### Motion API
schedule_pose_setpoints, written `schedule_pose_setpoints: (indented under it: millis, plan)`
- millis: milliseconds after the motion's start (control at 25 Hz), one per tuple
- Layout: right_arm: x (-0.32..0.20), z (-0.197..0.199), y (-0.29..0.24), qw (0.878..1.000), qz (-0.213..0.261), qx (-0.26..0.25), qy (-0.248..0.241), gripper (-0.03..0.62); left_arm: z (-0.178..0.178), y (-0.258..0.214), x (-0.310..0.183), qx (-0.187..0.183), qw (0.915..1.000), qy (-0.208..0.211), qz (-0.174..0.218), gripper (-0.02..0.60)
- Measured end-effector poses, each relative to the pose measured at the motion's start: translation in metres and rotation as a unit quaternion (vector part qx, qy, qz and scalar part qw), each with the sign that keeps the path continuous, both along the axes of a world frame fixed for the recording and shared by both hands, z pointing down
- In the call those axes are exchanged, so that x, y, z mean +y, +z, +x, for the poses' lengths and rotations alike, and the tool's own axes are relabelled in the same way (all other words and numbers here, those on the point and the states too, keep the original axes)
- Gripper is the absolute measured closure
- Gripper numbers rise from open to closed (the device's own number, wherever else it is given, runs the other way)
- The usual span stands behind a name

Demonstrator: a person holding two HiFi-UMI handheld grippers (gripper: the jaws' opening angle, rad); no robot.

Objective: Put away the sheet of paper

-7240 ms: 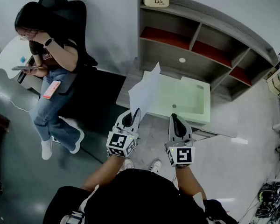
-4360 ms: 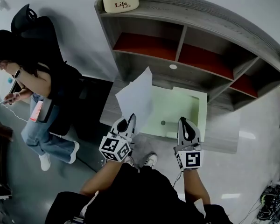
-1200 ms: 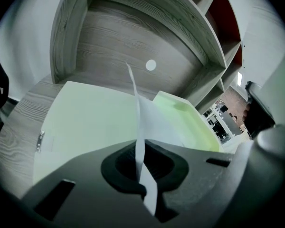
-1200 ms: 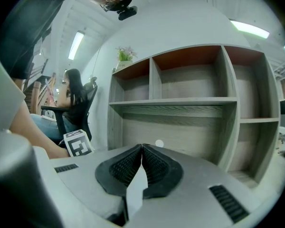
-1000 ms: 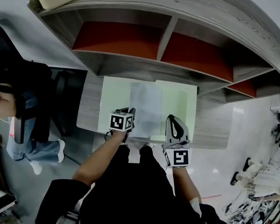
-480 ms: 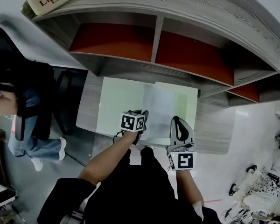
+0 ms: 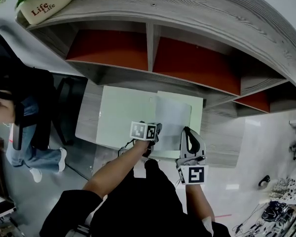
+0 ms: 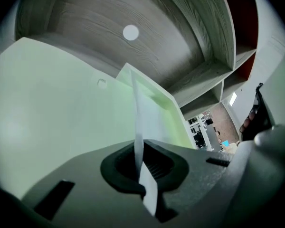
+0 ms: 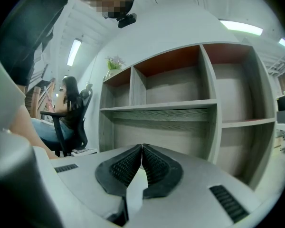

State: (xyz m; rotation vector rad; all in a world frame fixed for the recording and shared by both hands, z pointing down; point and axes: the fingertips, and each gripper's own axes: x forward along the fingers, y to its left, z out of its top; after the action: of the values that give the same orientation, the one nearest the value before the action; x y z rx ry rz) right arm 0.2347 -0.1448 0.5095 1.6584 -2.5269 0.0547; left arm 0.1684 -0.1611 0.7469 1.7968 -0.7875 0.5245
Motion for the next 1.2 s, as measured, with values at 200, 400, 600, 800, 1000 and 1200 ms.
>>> schedule_pose_setpoints:
  millis: [200,400,600,800,1000,1200]
  plan:
    - [-0.001,0.003,-0.002,1.000,0.006,-0.004,-0.004,0.571,0.019,0.001,0.003,0.024,0.9994,0.014,-0.022,0.433]
    - [-0.001,0.002,-0.005,1.000,0.012,-0.008,-0.006,0.571,0.005,-0.001,-0.001,-0.012,0.9999,0.000,0.003,0.310]
    - [-0.005,-0.012,-0.011,1.000,0.018,-0.011,-0.014,0.571,-0.035,-0.032,-0.014,-0.059,0.9947,-0.019,0.082,0.259]
    - [-0.006,-0.044,-0.013,0.999,0.011,-0.017,-0.035,0.571,-0.085,-0.085,-0.022,-0.114,0.9717,-0.036,0.204,0.261]
    - [-0.010,-0.077,-0.026,0.998,0.026,-0.022,-0.055,0.571,-0.110,-0.176,-0.028,-0.077,0.9220,-0.046,0.377,0.333]
    - [-0.012,-0.097,-0.043,0.997,0.043,-0.021,-0.066,0.571,-0.134,-0.249,-0.015,-0.040,0.8626,-0.074,0.499,0.517]
